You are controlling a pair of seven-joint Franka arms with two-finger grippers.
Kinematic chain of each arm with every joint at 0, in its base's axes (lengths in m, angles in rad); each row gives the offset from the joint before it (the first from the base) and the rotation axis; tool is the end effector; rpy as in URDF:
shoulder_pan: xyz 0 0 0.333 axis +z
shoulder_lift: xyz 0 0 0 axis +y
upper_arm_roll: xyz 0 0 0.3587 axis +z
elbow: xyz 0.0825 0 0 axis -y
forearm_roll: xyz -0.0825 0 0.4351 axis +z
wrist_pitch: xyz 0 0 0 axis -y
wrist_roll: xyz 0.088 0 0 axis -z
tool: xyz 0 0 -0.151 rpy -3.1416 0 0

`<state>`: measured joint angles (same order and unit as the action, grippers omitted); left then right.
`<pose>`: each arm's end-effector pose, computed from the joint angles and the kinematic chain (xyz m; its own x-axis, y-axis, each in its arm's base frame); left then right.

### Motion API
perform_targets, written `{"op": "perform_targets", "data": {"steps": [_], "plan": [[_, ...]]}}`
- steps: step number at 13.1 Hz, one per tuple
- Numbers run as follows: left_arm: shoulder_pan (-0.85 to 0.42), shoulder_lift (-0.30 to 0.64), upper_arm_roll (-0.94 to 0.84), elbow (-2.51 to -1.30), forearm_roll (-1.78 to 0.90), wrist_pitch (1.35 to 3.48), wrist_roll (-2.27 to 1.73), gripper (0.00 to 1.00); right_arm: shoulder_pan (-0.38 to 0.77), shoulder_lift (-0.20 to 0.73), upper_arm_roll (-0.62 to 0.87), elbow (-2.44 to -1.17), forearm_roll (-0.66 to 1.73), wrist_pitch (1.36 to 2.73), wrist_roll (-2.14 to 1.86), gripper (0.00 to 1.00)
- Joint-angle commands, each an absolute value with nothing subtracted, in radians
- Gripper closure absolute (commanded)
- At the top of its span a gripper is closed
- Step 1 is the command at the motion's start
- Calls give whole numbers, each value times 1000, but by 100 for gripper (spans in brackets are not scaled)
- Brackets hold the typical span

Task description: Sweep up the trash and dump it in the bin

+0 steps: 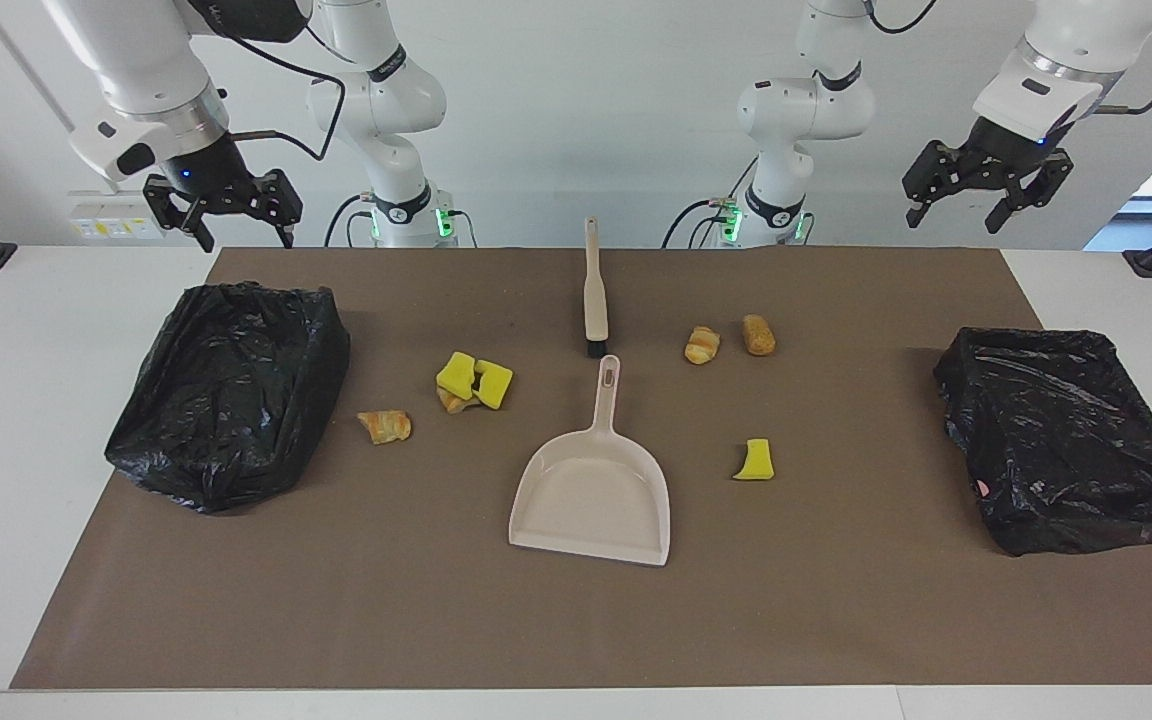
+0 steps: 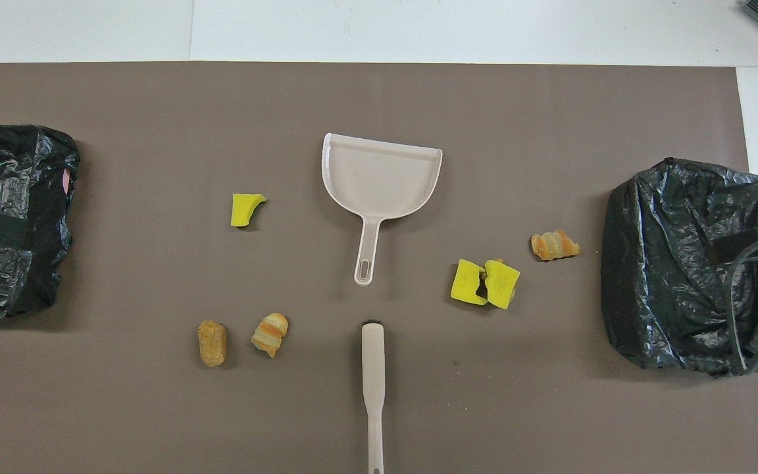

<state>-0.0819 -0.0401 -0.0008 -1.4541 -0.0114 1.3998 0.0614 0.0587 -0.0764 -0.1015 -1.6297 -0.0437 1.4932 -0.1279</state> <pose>0.5687 -0.0490 0.6919 0.9893 -0.1455 -0.0135 -0.1454 -0.9893 0.0121 0.5665 -0.0333 0.6309 0.9945 0.0824 -0.0645 0.0843 -0.9960 0.0280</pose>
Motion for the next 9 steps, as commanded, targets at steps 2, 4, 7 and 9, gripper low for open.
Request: {"op": "perform_targets", "data": {"steps": [2, 4, 7, 9], "plan": [[-58, -63, -20, -1476, -14, 1390, 74, 0, 51, -78, -97, -1621, -25, 1482, -167, 0], [-57, -60, -21, -1473, -9, 1396, 63, 0, 51, -81, -97, -1627, -25, 1480, -167, 0], [-58, -61, -25, -1473, -9, 1396, 61, 0, 51, -87, -97, -1634, -25, 1482, -166, 0], [-58, -61, -26, -1473, -12, 1396, 57, 0, 51, -87, -97, -1634, -25, 1482, -166, 0]]}}
